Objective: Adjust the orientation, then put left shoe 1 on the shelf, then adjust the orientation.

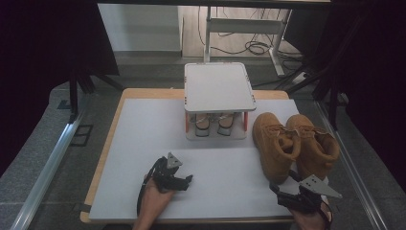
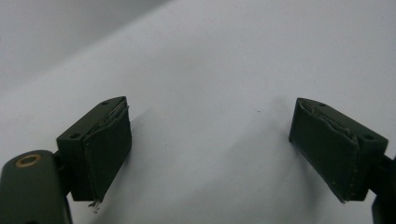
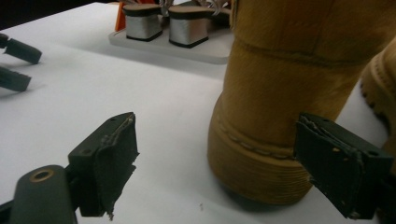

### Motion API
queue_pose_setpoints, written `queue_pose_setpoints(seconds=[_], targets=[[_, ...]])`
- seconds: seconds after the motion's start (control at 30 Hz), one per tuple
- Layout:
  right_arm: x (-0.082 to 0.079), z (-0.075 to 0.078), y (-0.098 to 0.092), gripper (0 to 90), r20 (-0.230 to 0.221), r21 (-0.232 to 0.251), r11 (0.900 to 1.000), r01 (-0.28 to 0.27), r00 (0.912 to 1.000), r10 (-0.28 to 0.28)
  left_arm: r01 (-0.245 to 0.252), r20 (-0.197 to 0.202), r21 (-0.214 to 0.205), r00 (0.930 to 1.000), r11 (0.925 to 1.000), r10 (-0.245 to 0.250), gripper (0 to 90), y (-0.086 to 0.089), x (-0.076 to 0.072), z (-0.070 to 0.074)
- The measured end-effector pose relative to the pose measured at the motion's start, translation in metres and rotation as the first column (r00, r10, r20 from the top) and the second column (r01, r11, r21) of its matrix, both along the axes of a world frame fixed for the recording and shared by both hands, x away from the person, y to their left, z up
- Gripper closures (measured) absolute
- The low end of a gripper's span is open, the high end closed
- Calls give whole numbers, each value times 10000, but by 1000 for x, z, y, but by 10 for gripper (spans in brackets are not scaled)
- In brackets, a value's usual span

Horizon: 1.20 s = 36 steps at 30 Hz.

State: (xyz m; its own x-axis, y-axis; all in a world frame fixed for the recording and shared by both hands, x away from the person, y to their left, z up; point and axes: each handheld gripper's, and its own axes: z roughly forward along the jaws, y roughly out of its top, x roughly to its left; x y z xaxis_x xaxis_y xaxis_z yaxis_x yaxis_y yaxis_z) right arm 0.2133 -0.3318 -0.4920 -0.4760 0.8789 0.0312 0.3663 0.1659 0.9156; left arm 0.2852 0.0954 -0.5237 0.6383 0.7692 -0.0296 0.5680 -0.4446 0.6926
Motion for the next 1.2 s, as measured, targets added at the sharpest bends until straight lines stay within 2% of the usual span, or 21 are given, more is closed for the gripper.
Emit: queue_pose_setpoints(seconds=[0.07, 0.1, 0.2, 0.33, 0.5, 0.8, 0.93, 1.03, 1.2], targets=[[0, 0, 0, 116, 63, 16, 10000, 56, 10000, -56, 1, -1, 1, 10000, 10000, -1, 129, 0, 0, 0], [2, 0, -1, 58, 156, 52, 9998, 190, 9997, -191, 0, -2, 2, 10000, 10000, 0, 129, 0, 0, 0], [4, 1, -1, 0, 235, -32, 9993, 361, 9991, -361, -1, -2, 4, 10000, 10000, 1, 129, 0, 0, 0], [5, 2, -2, 0, 328, -2, 9989, 468, 9984, -468, -6, 0, -2, 10000, 10000, 6, 129, 0, 0, 0], [10, 7, -2, 0, 195, 300, 9954, 911, 9956, -918, -3, -5, 0, 10000, 10000, 3, 129, 0, 0, 0], [23, 10, -2, 0, 359, 593, 9881, 1418, 9889, -1441, 1, 2, 9, 10000, 10000, -1, 130, 0, 0, 0], [31, 12, 0, 0, 406, 652, 9828, 1730, 9836, -1758, 2, 0, 10, 10000, 10000, -2, 130, 0, 0, 0], [38, 14, 1, 0, 498, 718, 9753, 2089, 9759, -2127, 2, 2, 11, 10000, 10000, -2, 130, 0, 0, 0], [44, 17, 4, 0, 598, 743, 9711, 2270, 9710, -2316, 1, 1, 7, 10000, 10000, -1, 130, 0, 0, 0]])
